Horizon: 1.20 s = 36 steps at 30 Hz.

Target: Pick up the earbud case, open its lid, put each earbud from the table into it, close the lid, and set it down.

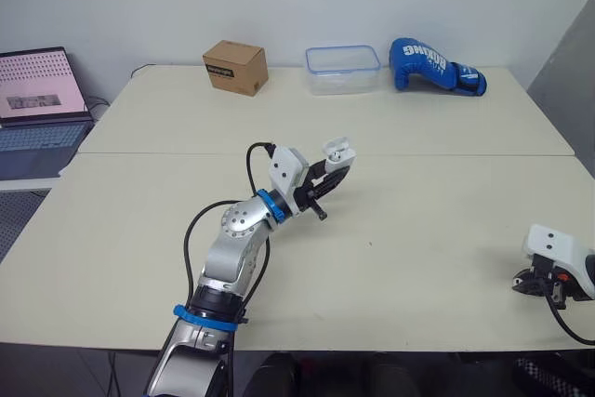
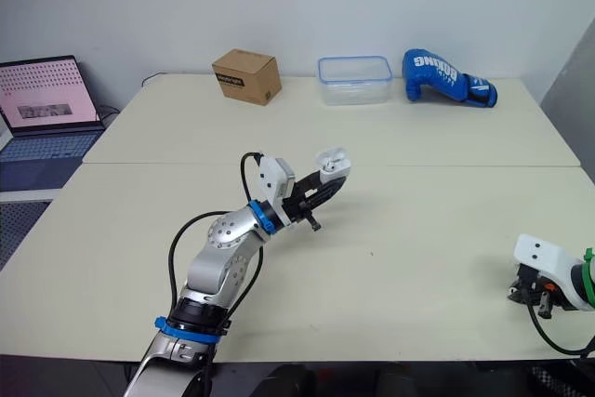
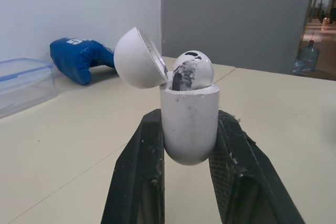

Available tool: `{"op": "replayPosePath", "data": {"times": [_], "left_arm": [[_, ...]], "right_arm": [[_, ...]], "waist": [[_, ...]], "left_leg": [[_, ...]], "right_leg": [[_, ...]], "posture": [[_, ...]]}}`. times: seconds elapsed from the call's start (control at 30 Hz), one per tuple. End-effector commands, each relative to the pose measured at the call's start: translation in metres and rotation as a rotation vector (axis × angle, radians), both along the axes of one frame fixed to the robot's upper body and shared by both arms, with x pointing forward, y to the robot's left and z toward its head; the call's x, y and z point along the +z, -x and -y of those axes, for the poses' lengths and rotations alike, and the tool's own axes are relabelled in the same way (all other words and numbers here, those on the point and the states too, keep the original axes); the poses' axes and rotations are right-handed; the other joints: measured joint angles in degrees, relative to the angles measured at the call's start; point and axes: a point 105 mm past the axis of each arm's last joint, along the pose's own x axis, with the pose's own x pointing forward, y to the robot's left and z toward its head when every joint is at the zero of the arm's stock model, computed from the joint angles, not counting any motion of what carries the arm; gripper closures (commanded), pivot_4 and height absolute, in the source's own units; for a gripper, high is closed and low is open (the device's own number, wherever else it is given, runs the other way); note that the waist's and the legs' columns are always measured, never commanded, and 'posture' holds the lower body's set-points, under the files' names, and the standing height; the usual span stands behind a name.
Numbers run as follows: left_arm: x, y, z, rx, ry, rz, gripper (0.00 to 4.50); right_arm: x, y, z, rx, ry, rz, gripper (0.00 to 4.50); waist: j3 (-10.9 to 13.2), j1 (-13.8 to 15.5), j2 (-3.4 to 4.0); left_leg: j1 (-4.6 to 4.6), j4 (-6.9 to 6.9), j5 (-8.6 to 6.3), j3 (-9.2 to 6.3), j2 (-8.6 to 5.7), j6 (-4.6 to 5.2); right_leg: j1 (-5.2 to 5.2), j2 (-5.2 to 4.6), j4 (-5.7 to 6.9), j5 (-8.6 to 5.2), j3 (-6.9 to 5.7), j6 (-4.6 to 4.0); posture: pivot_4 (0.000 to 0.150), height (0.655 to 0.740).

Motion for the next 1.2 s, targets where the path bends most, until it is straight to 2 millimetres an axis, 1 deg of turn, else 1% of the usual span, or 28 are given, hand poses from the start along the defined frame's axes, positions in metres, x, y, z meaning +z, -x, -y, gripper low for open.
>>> {"op": "replayPosePath", "data": {"times": [0.03,0.1,0.33,0.5,0.53,0.6,0.7,0.73,0.77,0.83,0.87,0.93,0.97,1.0,1.1,1.13,1.2], "left_arm": [[0.016,0.003,0.005,-0.012,0.024,0.055,3.76],[0.016,0.003,0.005,-0.013,0.025,0.054,3.76],[0.016,0.003,0.006,-0.018,0.021,0.051,3.76],[0.017,0.003,0.007,-0.015,0.023,0.049,3.76],[0.017,0.003,0.007,-0.015,0.023,0.049,3.76],[0.017,0.003,0.007,-0.014,0.023,0.05,3.76],[0.016,0.002,0.005,-0.005,0.02,0.049,3.76],[0.015,0.001,0.004,0.004,0.02,0.048,3.76],[0.015,0.0,0.004,0.009,0.022,0.048,3.76],[0.015,-0.001,0.004,0.013,0.023,0.048,3.76],[0.015,-0.001,0.005,0.005,0.027,0.043,3.76],[0.014,0.002,0.009,-0.038,0.066,-0.009,3.76],[0.014,0.004,0.01,-0.063,0.076,-0.027,3.76],[0.015,0.005,0.011,-0.081,0.086,-0.041,3.76],[0.021,0.009,0.013,-0.135,0.106,-0.065,3.76],[0.022,0.01,0.015,-0.155,0.106,-0.066,3.76],[0.024,0.012,0.017,-0.176,0.101,-0.065,3.76]], "right_arm": [[-0.008,0.011,0.014,-0.03,0.082,-0.049,3.16],[-0.008,0.013,0.015,-0.03,0.087,-0.053,2.51],[-0.009,0.013,0.009,-0.018,0.071,-0.067,2.51],[-0.009,0.005,0.007,-0.021,0.056,-0.046,2.51],[-0.009,0.002,0.005,-0.026,0.046,-0.04,2.67],[-0.008,-0.001,0.001,-0.019,0.025,-0.036,3.14],[-0.001,-0.007,-0.013,-0.021,-0.059,-0.006,4.09],[0.009,-0.015,-0.035,-0.043,-0.202,0.038,4.12],[0.023,-0.023,-0.059,-0.051,-0.354,0.094,4.12],[0.044,-0.031,-0.089,-0.045,-0.53,0.152,4.12],[0.057,-0.038,-0.105,-0.025,-0.612,0.22,4.12],[0.107,-0.071,-0.144,-0.033,-0.836,0.526,4.12],[0.127,-0.078,-0.162,-0.024,-0.924,0.628,4.12],[0.142,-0.08,-0.177,-0.024,-0.997,0.692,4.12],[0.167,-0.081,-0.209,-0.011,-1.126,0.795,4.12],[0.171,-0.081,-0.217,-0.006,-1.154,0.813,4.12],[0.175,-0.083,-0.226,-0.026,-1.201,0.824,4.12]], "waist": [[0.0,0.1,-0.09],[0.0,0.2,-0.12],[0.0,0.2,-0.16],[0.0,0.0,-0.33],[0.0,0.0,-0.36],[0.0,0.0,-0.48],[0.0,-0.2,-0.52],[0.0,-0.2,-0.54],[0.0,-0.4,-0.62],[0.1,-0.9,-0.49],[0.1,-0.9,-0.32],[0.1,-1.1,-0.37],[0.1,-1.4,-0.36],[0.1,-1.4,-0.32],[0.0,-0.7,-0.28],[0.0,-0.5,-0.28],[0.0,-0.5,-0.27]], "left_leg": [[0.0,0.0,0.0,-0.01,0.0,0.0],[-0.03,0.01,0.01,-0.03,-0.01,-0.01],[-0.04,0.02,0.01,-0.04,0.0,-0.01],[-0.03,0.02,0.01,-0.04,0.0,-0.02],[-0.02,0.02,0.01,-0.03,0.01,-0.02],[-0.01,0.02,0.01,-0.03,0.01,-0.02],[0.0,0.03,0.01,-0.02,0.02,-0.02],[0.01,0.02,0.01,-0.02,0.02,-0.02],[0.02,0.02,0.01,-0.01,0.04,-0.02],[0.03,-0.02,0.01,0.0,0.18,-0.03],[0.02,-0.04,0.01,0.02,0.25,-0.03],[0.01,-0.04,0.01,0.03,0.15,-0.03],[0.0,0.01,0.01,0.05,0.22,-0.03],[0.0,-0.02,0.02,0.05,0.2,-0.04],[-0.13,-0.04,0.03,-0.29,0.1,-0.06],[-0.26,-0.02,0.03,-0.45,0.08,-0.06],[-0.42,0.03,0.04,-0.48,-0.07,-0.08]], "right_leg": [[0.01,0.0,-0.02,0.0,-0.03,0.0],[0.02,-0.01,-0.05,0.0,-0.06,0.0],[0.02,-0.01,-0.06,0.0,-0.08,0.01],[0.02,0.0,-0.05,0.0,-0.08,0.01],[0.02,0.01,-0.05,0.0,-0.08,0.01],[0.03,0.02,-0.05,0.0,-0.08,0.0],[0.03,0.03,-0.05,0.01,-0.05,0.0],[0.03,0.03,-0.04,0.01,-0.04,0.0],[0.03,0.04,-0.03,0.01,-0.04,0.0],[-0.01,0.16,-0.03,0.04,-0.01,-0.06],[-0.02,0.16,-0.02,0.04,0.01,-0.06],[-0.06,0.08,0.0,0.04,0.03,-0.06],[-0.07,0.13,0.0,0.06,0.04,-0.08],[-0.11,0.13,0.03,0.07,0.09,-0.09],[-0.17,0.1,-0.01,0.04,-0.19,-0.07],[-0.21,0.1,-0.07,0.04,-0.32,-0.07],[-0.34,0.0,-0.06,0.04,-0.29,-0.07]], "posture": [[0.15,0.74],[0.15,0.74],[0.15,0.74],[0.15,0.74],[0.15,0.74],[0.15,0.74],[0.15,0.74],[0.15,0.74],[0.15,0.74],[0.15,0.74],[0.15,0.74],[0.15,0.74],[0.15,0.74],[0.15,0.74],[0.15,0.74],[0.15,0.74],[0.15,0.74]]}}
